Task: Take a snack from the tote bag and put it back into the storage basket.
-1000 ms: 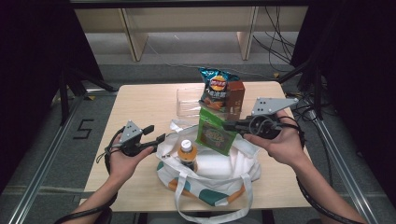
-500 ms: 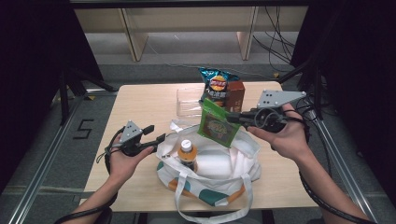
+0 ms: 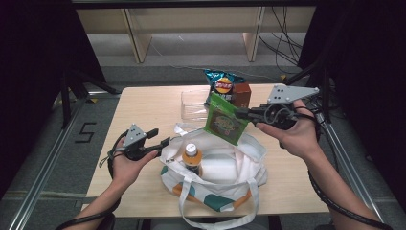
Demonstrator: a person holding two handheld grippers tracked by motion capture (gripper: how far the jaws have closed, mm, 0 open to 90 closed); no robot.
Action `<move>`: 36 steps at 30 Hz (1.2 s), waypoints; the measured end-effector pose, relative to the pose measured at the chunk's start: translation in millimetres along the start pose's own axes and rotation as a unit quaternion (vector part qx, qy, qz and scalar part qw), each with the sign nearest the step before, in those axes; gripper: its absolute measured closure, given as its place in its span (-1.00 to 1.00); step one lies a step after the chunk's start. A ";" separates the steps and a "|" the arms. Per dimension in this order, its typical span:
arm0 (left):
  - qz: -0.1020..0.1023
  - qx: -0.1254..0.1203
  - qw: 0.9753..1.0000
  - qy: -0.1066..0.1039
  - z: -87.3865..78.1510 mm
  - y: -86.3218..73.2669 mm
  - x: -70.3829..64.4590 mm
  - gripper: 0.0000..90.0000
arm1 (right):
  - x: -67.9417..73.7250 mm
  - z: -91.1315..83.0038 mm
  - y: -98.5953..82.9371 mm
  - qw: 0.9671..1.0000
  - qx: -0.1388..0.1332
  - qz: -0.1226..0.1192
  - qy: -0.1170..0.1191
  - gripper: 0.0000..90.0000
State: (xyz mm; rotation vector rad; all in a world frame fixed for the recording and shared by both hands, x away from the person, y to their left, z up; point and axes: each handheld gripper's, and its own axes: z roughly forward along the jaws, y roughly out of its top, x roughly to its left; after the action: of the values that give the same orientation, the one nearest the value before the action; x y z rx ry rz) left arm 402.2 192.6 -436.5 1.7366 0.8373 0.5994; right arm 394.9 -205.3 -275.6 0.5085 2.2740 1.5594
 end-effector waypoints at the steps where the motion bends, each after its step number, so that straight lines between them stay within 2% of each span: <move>1: 0.000 0.000 1.000 0.000 0.0 0.1 0.0 -0.10 | -0.6 0.0 0.8 1.000 0.000 0.002 0.007 1.00; 2: 0.000 -0.001 1.000 0.000 -0.1 0.2 0.1 -0.10 | -0.3 -0.4 1.2 1.000 -0.001 0.005 0.000 1.00; 4: 0.001 -0.001 1.000 0.000 -0.1 0.2 0.3 -0.10 | -1.1 -0.7 1.9 1.000 0.000 0.009 0.004 1.00; 6: 0.001 0.001 1.000 0.001 -0.6 0.2 0.3 -0.10 | -3.0 -0.5 2.4 1.000 -0.010 0.001 -0.008 1.00; 7: 0.004 -0.001 1.000 -0.001 -0.4 0.3 0.7 -0.10 | -2.9 -1.2 2.9 1.000 -0.002 0.012 -0.001 1.00; 9: 0.002 -0.002 1.000 0.000 -0.6 0.6 0.6 -0.10 | -5.4 -0.4 3.5 1.000 -0.008 0.002 -0.008 1.00; 10: 0.002 -0.002 1.000 0.000 -0.6 0.6 0.6 -0.10 | -4.7 -0.6 3.5 1.000 -0.004 0.014 -0.009 1.00; 11: 0.000 -0.002 1.000 0.001 -0.7 0.6 0.5 -0.10 | -7.7 -0.3 4.1 1.000 -0.005 0.000 -0.009 1.00; 13: 0.000 -0.002 1.000 0.001 -0.6 0.4 0.5 -0.10 | -7.8 0.5 4.1 1.000 -0.007 0.011 -0.009 1.00; 14: 0.000 -0.002 1.000 0.001 -0.6 0.4 0.6 -0.10 | -10.3 0.5 4.5 1.000 -0.006 0.001 -0.011 1.00; 16: 0.000 -0.003 1.000 0.000 -0.5 0.5 0.8 -0.10 | -11.1 1.0 4.4 1.000 -0.007 0.004 -0.016 1.00; 17: -0.001 -0.003 1.000 0.000 -0.6 0.4 0.8 -0.10 | -10.1 1.0 4.4 1.000 -0.004 0.016 -0.012 1.00; 18: -0.001 -0.003 1.000 0.000 -0.6 0.3 0.8 -0.10 | -11.5 1.4 4.5 1.000 -0.005 0.012 -0.010 1.00; 19: 0.000 -0.003 1.000 0.000 -0.6 0.3 0.8 -0.10 | -13.8 1.5 4.8 1.000 -0.006 -0.002 -0.016 1.00; 21: 0.000 -0.003 1.000 0.000 -0.6 0.5 0.8 -0.10 | -13.4 2.1 4.6 1.000 -0.004 0.006 -0.016 1.00; 23: 0.000 -0.004 1.000 0.000 -0.7 0.7 0.6 -0.10 | -15.1 3.1 4.5 1.000 -0.007 0.002 -0.019 1.00; 24: 0.000 -0.003 1.000 0.000 -0.7 0.7 0.5 -0.10 | -14.6 3.0 4.3 1.000 -0.004 0.012 -0.017 1.00; 26: 0.000 -0.003 1.000 0.000 -0.8 0.6 0.5 -0.10 | -17.2 4.2 4.5 1.000 -0.010 -0.001 -0.026 1.00; 27: 0.000 -0.004 1.000 0.000 -0.8 0.6 0.6 -0.10 | -17.4 3.7 4.9 1.000 -0.004 0.009 -0.019 1.00; 28: -0.001 -0.004 1.000 0.001 -0.8 0.6 0.6 -0.10 | -17.4 3.7 5.0 1.000 -0.006 0.013 -0.023 1.00; 29: -0.001 -0.004 1.000 0.000 -0.7 0.6 0.8 -0.10 | -20.0 4.7 5.5 1.000 -0.012 -0.002 -0.028 1.00; 31: -0.001 -0.004 1.000 0.000 -0.7 0.5 0.7 -0.10 | -20.1 5.1 5.9 1.000 -0.009 0.005 -0.026 1.00; 36: 0.000 -0.003 1.000 0.000 -0.7 0.6 0.7 -0.10 | -25.1 7.8 6.5 0.999 -0.014 0.004 -0.029 1.00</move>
State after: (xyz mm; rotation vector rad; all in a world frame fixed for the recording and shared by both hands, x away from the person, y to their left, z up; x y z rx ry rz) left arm 402.3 193.4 -435.7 1.7309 0.8335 0.6013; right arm 421.3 -208.5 -270.3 0.5481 2.2068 1.5588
